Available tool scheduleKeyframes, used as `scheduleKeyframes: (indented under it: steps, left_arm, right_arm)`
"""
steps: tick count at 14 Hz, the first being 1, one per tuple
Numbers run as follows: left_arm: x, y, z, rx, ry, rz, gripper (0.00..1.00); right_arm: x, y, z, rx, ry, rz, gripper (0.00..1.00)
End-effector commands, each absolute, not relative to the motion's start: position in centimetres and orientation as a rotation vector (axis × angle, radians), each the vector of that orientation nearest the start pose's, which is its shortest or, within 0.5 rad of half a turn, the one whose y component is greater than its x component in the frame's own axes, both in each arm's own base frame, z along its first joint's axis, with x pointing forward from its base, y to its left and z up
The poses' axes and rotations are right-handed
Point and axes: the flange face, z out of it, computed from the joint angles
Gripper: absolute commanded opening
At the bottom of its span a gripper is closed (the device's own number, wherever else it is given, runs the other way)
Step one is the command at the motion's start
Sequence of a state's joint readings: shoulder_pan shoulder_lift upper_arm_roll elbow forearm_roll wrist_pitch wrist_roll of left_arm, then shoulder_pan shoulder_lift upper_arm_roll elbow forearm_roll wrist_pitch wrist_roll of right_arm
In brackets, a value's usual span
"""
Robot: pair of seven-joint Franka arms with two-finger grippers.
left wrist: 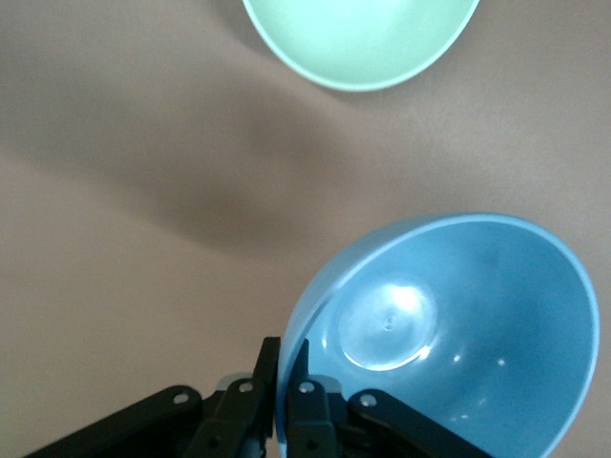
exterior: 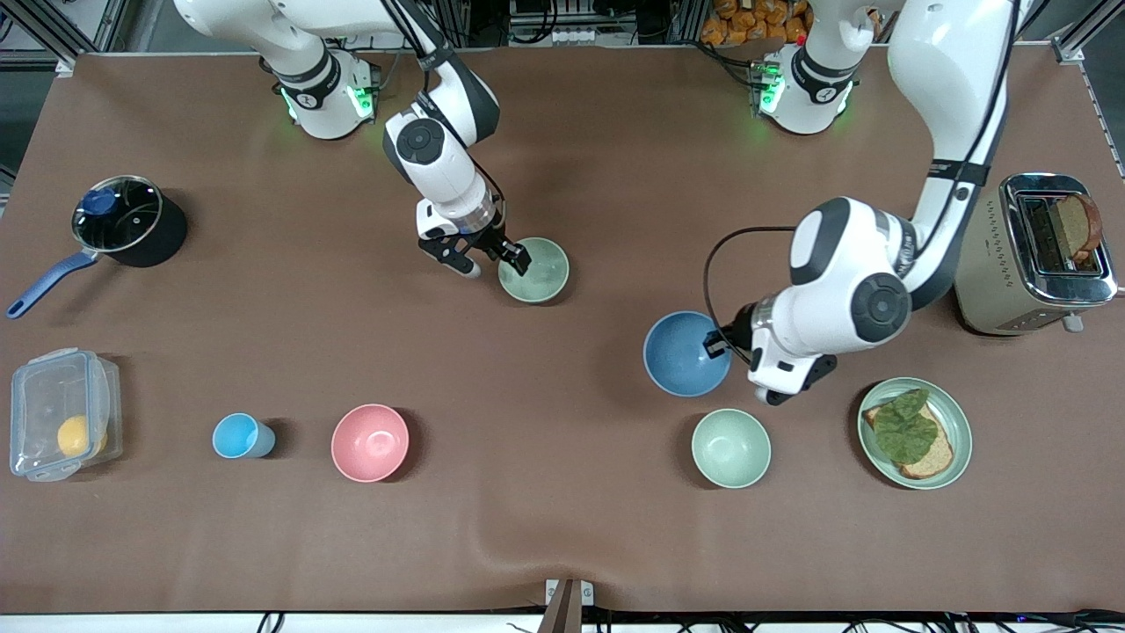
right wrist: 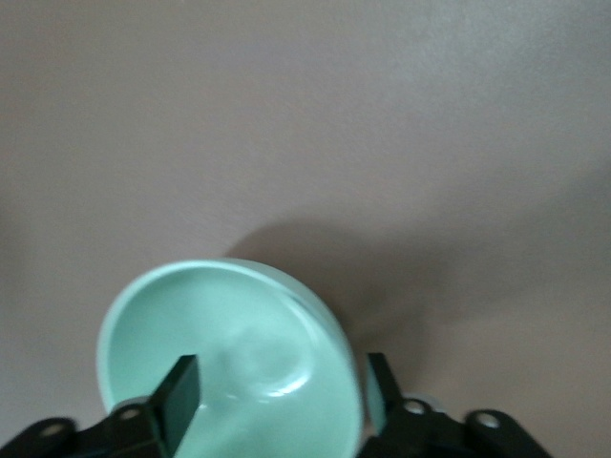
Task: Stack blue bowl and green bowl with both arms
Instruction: 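Carry the blue bowl with the left gripper over the green bowl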
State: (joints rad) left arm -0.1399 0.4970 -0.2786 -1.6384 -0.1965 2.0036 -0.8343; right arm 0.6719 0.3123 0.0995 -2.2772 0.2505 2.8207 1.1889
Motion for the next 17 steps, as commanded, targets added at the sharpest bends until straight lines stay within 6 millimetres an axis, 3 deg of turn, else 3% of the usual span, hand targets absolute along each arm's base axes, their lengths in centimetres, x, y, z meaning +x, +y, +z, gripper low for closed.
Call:
scheduleKeyframes:
  steps: [1,3,5,6,7,8,10,14,17]
  left_arm:
    - [59.6,-28.4,35.6,-3.195,-0.968,0.464,0.0]
    - [59.8,-30.2,36.8,-3.212,-1.055,0.355,0.0]
    - [60.6,-29.2,34.1,-3.189,-1.074,0.37,0.0]
    - [60.8,-29.7,34.5,-3.209,-1.048,0.296,0.0]
    - [61.1,-30.1,36.7,-3.242,-1.047,0.149,0.0]
    - [61.3,-30.0,37.6,-3.235,-1.065,0.103,0.0]
    - [60.5,-32.6,37.2,-3.264,-1.043,0.01,0.0]
    - [54.3,-39.2,33.6,-3.285,-0.962,0.011,0.0]
    - [50.3,-42.8,32.0,-3.257,-0.935,0.086,0.0]
  right_arm:
    - [43.2,36.9,26.1,-2.693,1.03,0.02,1.0]
    - [45.4,35.5,27.1,-2.726,1.097,0.116,1.0]
    - [47.2,32.8,27.0,-2.721,1.191,0.175,1.0]
    - [48.0,31.4,26.6,-2.7,1.246,0.201,1.0]
    - [48.4,30.5,25.8,-2.624,1.345,0.278,1.0]
    - [48.7,29.9,25.0,-2.532,1.436,0.354,1.0]
    - [49.0,28.6,22.7,-2.472,1.466,0.438,1.0]
    - [48.7,28.3,18.4,-2.285,1.565,0.563,1.0]
    - [47.9,28.8,17.1,-2.219,1.577,0.614,1.0]
